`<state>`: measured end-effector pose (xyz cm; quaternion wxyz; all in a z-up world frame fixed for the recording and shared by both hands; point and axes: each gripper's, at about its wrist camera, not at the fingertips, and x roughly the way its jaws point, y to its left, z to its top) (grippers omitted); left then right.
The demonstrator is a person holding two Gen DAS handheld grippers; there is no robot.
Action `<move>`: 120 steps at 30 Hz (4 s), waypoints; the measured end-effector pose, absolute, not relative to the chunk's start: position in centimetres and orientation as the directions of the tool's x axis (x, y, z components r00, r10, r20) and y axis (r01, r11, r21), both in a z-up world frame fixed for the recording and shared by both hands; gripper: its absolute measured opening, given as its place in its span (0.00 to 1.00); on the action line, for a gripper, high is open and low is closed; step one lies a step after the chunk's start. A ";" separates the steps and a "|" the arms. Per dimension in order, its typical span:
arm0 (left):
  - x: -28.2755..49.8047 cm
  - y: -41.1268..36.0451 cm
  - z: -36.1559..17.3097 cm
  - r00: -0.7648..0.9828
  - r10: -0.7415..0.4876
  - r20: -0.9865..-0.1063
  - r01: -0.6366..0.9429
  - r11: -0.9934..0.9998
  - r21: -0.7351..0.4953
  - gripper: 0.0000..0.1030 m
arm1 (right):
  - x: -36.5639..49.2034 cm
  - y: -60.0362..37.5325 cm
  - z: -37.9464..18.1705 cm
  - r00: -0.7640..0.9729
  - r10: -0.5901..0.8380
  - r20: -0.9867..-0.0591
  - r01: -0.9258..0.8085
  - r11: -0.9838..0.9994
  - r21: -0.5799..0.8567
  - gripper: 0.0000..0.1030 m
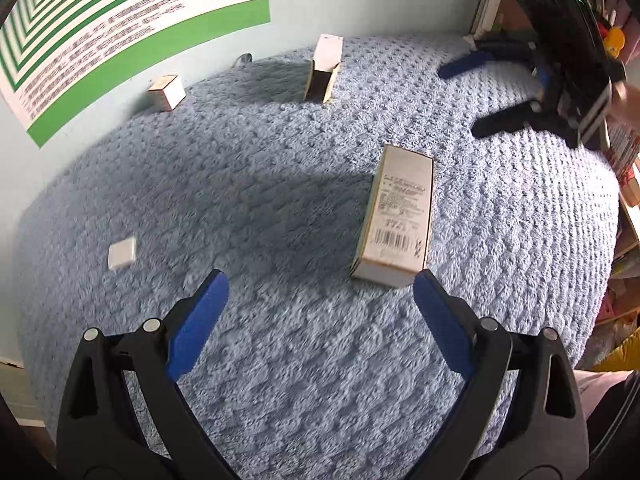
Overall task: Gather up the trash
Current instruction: 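Grasp a long white box with the left gripper while the right gripper grasps a yellow-ended white box, then carry both white boxes over the teal wastebasket and open both grippers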
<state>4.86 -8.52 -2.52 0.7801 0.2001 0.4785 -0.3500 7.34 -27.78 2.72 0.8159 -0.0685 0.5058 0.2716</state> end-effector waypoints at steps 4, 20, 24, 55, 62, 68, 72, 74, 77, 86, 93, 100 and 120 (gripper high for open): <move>4.4 -11.1 -3.3 0.314 -0.330 -0.890 0.688 0.725 -0.026 0.89 | 9.5 -30.2 2.5 0.308 0.425 -0.851 -0.606 0.778 0.169 0.86; 5.1 -19.0 -7.4 0.310 -0.191 -0.931 0.619 0.784 0.045 0.78 | 19.7 -34.8 -1.1 0.201 0.462 -0.864 -0.868 0.492 0.061 0.86; 6.3 -19.7 -8.5 0.307 -0.175 -0.935 0.602 0.797 0.049 0.60 | 22.0 -34.3 -2.7 0.180 0.475 -0.861 -0.899 0.434 0.052 0.86; 19.8 -16.4 -11.6 0.347 -0.122 -0.930 0.447 0.893 0.050 0.48 | 27.9 -29.7 -9.9 0.125 0.408 -0.904 -0.977 0.208 -0.042 0.94; 21.4 -15.8 -12.1 0.343 -0.148 -0.928 0.435 0.900 0.017 0.46 | 29.0 -29.4 -9.3 0.097 0.479 -0.873 -0.953 0.297 0.057 0.70; 20.0 -15.5 -9.2 0.386 -0.164 -0.908 0.436 0.900 0.022 0.45 | 28.4 -29.6 -4.5 0.172 0.522 -0.835 -0.935 0.353 0.028 0.60; 19.2 -14.8 -6.6 0.421 -0.151 -0.895 0.428 0.902 0.049 0.45 | 27.0 -29.3 -1.1 0.206 0.529 -0.823 -0.940 0.342 -0.015 0.60; 18.8 -14.5 -5.7 0.433 -0.132 -0.892 0.416 0.907 0.067 0.45 | 26.3 -29.0 0.3 0.206 0.538 -0.818 -0.942 0.336 -0.015 0.60; 17.3 -14.2 -4.2 0.458 -0.116 -0.881 0.397 0.914 0.086 0.45 | 24.8 -28.3 2.2 0.214 0.554 -0.804 -0.941 0.338 -0.017 0.60; 10.3 -9.9 -0.9 0.501 -0.067 -0.863 0.320 0.940 0.113 0.45 | 18.5 -23.6 5.8 0.171 0.583 -0.794 -0.964 0.266 -0.013 0.60; 4.0 -4.0 0.2 0.516 -0.007 -0.856 0.229 0.965 0.130 0.45 | 13.6 -16.0 8.1 0.117 0.616 -0.779 -0.986 0.165 -0.018 0.60; -3.0 3.8 0.4 0.525 0.035 -0.850 0.138 0.982 0.126 0.45 | 8.0 -6.3 9.4 0.057 0.636 -0.770 -0.998 0.056 -0.028 0.60; -26.5 29.6 -2.5 0.412 0.230 -0.882 -0.269 0.955 0.124 0.45 | -10.0 28.4 7.2 -0.339 0.583 -0.739 -0.914 -0.389 0.112 0.60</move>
